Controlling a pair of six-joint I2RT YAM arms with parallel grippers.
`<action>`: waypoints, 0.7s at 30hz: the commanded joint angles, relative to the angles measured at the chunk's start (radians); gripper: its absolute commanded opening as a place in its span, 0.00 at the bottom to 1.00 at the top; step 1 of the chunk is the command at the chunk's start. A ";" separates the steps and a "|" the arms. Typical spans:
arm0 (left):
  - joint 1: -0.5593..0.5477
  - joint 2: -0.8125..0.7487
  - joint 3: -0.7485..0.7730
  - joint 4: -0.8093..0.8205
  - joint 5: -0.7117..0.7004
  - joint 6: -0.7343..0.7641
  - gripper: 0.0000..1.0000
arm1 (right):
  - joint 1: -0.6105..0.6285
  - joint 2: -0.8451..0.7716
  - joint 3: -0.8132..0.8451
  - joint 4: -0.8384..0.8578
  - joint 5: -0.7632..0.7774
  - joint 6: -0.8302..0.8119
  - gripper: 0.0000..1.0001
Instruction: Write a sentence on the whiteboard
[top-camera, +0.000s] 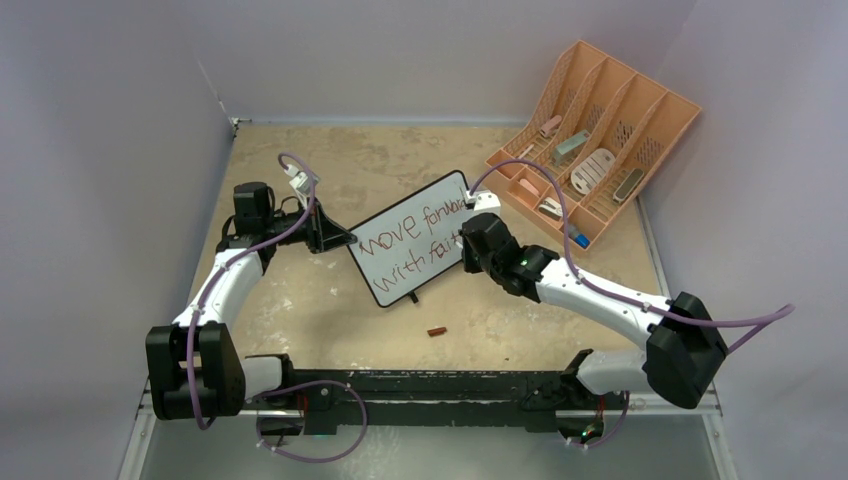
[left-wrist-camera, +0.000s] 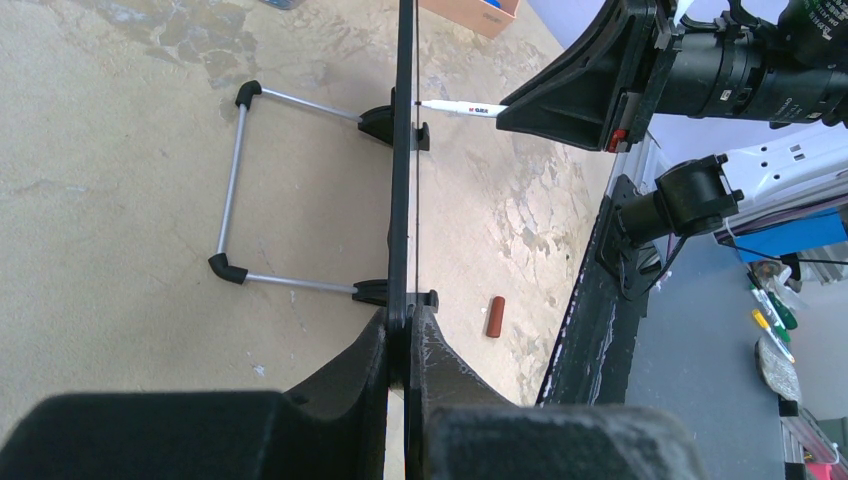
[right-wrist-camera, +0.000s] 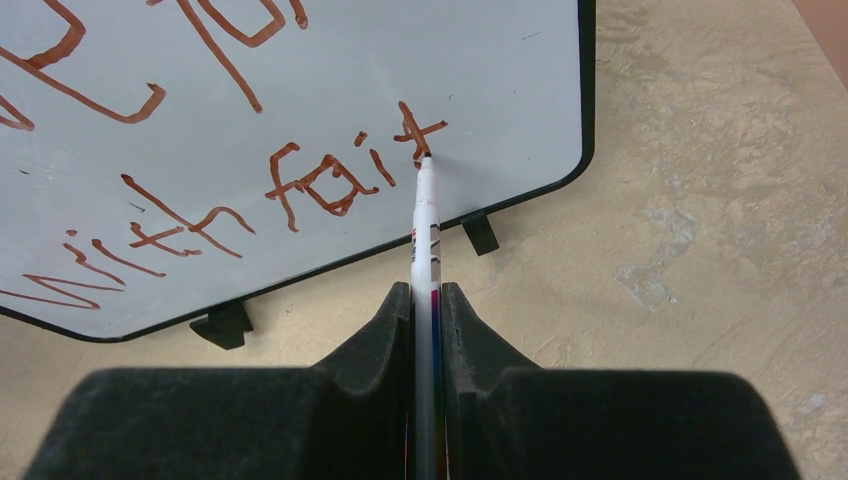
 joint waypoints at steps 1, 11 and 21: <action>0.009 -0.014 0.013 0.018 0.003 0.020 0.00 | -0.004 -0.004 -0.002 0.014 -0.011 0.013 0.00; 0.009 -0.014 0.013 0.021 0.004 0.018 0.00 | -0.004 0.018 0.005 -0.004 -0.022 0.021 0.00; 0.009 -0.017 0.013 0.021 0.006 0.020 0.00 | -0.006 0.026 0.019 -0.017 0.052 0.035 0.00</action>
